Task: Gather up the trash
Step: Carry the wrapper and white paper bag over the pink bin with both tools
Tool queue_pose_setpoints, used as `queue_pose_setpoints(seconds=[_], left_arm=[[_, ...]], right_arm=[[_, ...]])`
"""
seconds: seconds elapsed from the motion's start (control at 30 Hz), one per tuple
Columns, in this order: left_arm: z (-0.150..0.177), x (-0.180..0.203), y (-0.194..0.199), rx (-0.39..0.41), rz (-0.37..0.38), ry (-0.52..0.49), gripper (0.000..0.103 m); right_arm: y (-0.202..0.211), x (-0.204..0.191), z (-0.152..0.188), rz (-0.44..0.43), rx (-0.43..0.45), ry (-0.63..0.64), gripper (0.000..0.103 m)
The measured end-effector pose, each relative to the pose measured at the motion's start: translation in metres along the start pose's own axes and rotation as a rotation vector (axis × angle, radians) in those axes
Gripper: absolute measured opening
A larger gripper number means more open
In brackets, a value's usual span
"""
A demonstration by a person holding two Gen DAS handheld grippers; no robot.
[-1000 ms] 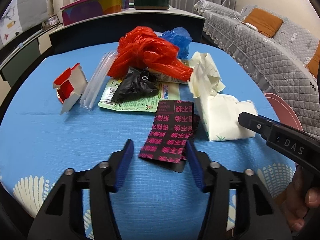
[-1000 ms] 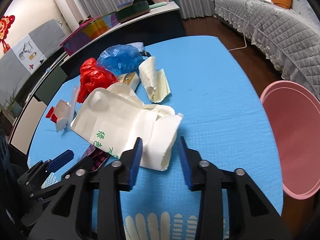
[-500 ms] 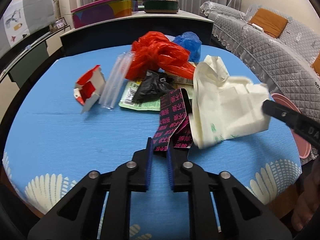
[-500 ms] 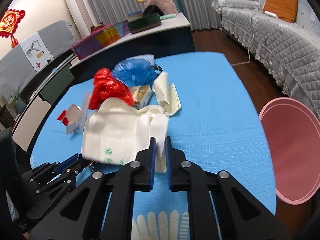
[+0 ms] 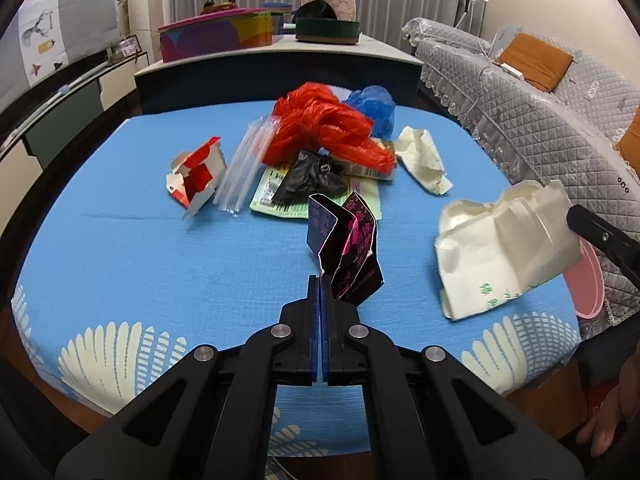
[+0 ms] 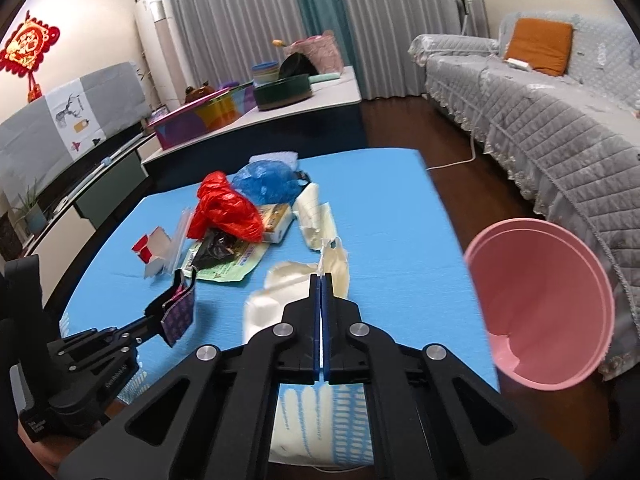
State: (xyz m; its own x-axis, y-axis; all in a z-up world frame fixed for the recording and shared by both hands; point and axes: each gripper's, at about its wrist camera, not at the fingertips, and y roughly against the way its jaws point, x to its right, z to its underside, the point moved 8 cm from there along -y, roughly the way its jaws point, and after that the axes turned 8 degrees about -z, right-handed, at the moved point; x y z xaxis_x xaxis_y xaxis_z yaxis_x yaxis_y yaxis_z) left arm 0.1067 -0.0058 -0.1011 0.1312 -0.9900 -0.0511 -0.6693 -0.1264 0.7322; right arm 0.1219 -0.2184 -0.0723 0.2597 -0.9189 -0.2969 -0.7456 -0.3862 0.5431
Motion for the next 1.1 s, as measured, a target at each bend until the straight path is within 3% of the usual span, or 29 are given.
queue_pose_setpoints(seconds=[0.73,1.1], left_arm=[[-0.027,0.028,0.066,0.172,0.069,-0.036,0.0],[-0.054,0.08,0.097,0.228,0.173,-0.086,0.0]], right_arm=[[0.078,0.012,-0.039,0.115,0.137,0.06,0.0],[0.126,0.066,-0.083,0.222,0.189,0.039,0.0]])
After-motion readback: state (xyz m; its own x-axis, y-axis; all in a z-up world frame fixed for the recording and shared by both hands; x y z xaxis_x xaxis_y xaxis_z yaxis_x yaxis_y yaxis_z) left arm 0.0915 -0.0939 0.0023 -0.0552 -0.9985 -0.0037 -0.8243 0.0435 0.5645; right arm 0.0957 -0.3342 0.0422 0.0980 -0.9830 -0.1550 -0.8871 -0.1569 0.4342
